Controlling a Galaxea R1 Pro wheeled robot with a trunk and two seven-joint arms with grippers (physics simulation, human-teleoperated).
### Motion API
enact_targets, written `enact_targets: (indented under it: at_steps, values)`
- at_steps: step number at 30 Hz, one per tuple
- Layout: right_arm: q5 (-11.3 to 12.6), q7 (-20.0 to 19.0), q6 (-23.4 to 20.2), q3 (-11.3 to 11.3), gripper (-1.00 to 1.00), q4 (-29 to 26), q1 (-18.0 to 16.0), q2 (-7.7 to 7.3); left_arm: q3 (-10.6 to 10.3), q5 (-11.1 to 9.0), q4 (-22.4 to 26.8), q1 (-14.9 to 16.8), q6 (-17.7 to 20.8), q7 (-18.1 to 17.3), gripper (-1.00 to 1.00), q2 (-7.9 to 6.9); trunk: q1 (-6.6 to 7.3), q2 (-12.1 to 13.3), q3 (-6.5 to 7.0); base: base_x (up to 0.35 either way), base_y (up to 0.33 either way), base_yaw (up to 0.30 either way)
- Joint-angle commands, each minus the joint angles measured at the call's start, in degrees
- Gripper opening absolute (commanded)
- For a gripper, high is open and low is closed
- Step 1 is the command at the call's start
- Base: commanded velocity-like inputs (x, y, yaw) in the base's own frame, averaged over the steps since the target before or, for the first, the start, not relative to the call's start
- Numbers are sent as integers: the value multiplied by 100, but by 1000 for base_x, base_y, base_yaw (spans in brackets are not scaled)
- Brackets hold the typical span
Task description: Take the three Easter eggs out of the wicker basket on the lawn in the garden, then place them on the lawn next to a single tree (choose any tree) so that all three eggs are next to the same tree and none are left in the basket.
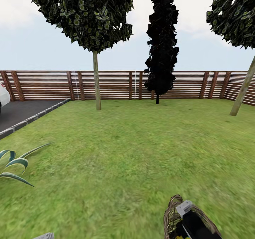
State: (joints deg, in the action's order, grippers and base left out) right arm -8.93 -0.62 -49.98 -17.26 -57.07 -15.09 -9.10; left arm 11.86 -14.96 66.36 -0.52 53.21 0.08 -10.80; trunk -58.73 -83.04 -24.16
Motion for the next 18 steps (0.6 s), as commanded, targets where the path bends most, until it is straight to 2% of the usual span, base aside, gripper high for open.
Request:
enact_targets:
  at_steps: [1,7,18]
  values:
    - [-24,-9,-28,-41,100,-5,-6,13,4,-15,9,-1,23,1,100,8,0,-3,-5,0,0,0]
    - [1,-16,-6,-359,100,-6,-4,79,1,-15,8,-1,20,1,100,66,0,-3,-5,0,0,0]
    - [0,-264,-29,-410,100,2,-5,104,1,-15,8,-1,22,1,100,87,0,-3,-5,0,0,0]
